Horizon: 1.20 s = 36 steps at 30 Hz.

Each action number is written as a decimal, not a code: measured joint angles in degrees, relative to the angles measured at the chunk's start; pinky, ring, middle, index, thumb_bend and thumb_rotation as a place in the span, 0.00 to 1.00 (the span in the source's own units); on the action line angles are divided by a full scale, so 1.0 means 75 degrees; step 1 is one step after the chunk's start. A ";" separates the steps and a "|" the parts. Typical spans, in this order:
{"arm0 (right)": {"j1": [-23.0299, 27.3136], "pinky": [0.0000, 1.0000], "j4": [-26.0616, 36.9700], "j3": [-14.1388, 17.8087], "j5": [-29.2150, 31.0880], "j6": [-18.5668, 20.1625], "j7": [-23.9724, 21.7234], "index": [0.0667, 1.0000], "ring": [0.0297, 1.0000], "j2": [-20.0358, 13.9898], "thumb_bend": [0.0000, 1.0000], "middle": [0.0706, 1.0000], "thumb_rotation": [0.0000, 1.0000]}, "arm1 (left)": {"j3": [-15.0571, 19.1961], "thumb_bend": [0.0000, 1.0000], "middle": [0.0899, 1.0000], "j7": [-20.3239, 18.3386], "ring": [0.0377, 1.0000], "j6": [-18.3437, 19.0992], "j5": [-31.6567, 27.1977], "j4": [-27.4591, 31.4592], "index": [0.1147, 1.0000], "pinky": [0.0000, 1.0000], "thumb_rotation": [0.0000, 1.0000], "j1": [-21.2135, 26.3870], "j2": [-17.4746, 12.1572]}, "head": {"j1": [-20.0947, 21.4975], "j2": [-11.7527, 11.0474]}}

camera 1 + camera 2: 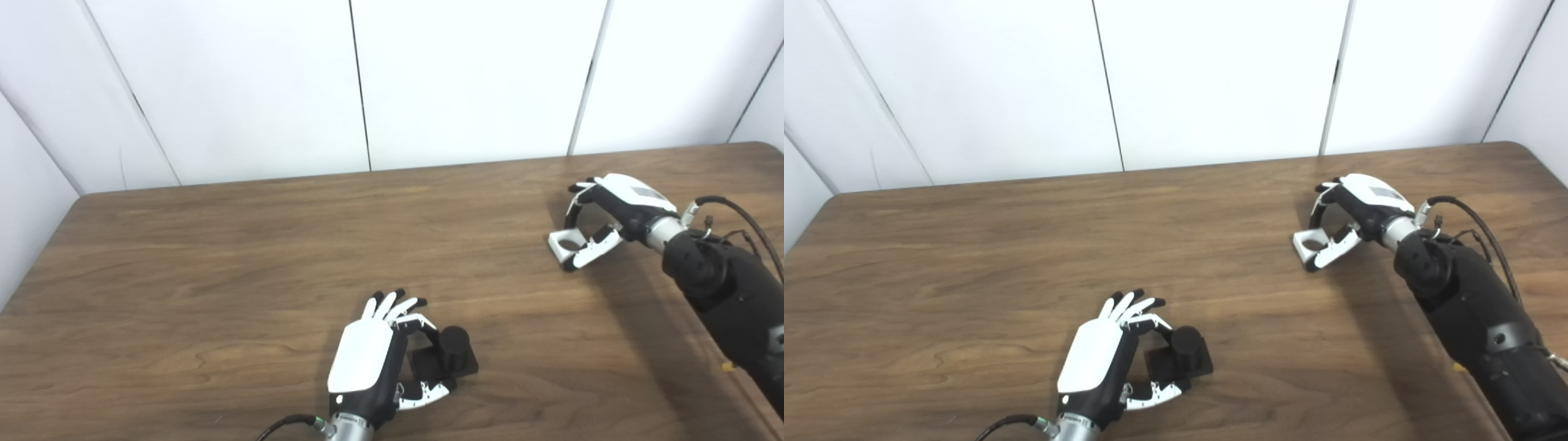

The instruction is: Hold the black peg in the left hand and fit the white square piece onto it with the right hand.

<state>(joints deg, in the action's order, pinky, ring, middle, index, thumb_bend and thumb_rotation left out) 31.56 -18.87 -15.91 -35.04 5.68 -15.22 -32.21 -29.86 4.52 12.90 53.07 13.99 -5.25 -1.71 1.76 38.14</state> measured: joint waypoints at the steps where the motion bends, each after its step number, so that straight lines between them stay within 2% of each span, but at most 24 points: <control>1: 0.0000 1.00 0.0000 0.0001 0.0000 0.0003 0.0020 0.45 0.99 0.0023 0.53 0.91 0.15 | 0.0000 0.52 0.84 0.0000 0.95 0.0000 0.0001 -0.0001 0.42 1.00 0.06 0.0000 0.0000 | 0.0012 0.0012; 23: -0.0077 1.00 0.0168 0.0009 0.0016 0.0027 0.0101 0.45 1.00 0.0035 0.52 0.91 0.16 | 0.0000 0.52 0.85 0.0003 0.95 -0.0038 0.0002 -0.0008 0.42 1.00 0.06 -0.0002 0.0007 | -0.0012 0.0012; 27: -0.0263 1.00 0.0619 0.0034 -0.0024 0.0129 -0.0017 0.46 1.00 0.0015 0.52 0.91 0.16 | -0.0006 0.52 0.85 0.0002 0.95 -0.0044 0.0002 -0.0007 0.42 1.00 0.06 -0.0002 0.0009 | 0.0012 0.0035; 32: -0.0687 1.00 0.1782 0.0085 0.0042 0.0354 -0.0386 0.46 1.00 0.0013 0.52 0.91 0.15 | -0.0004 0.52 0.84 0.0009 0.95 -0.0048 0.0002 -0.0010 0.42 1.00 0.06 -0.0003 0.0015 | 0.0023 0.0035; 36: -0.0885 1.00 0.2712 0.0300 0.0131 0.0554 -0.0574 0.46 1.00 0.0012 0.52 0.92 0.15 | -0.0002 0.52 0.84 0.0008 0.95 -0.0048 0.0002 -0.0012 0.42 1.00 0.06 -0.0005 0.0017 | 0.0035 0.0058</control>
<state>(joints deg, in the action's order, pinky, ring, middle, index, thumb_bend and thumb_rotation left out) 24.93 1.48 -13.66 -34.06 9.84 -19.53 -32.12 -29.87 4.57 12.55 53.09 13.90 -5.29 -1.58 2.02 38.58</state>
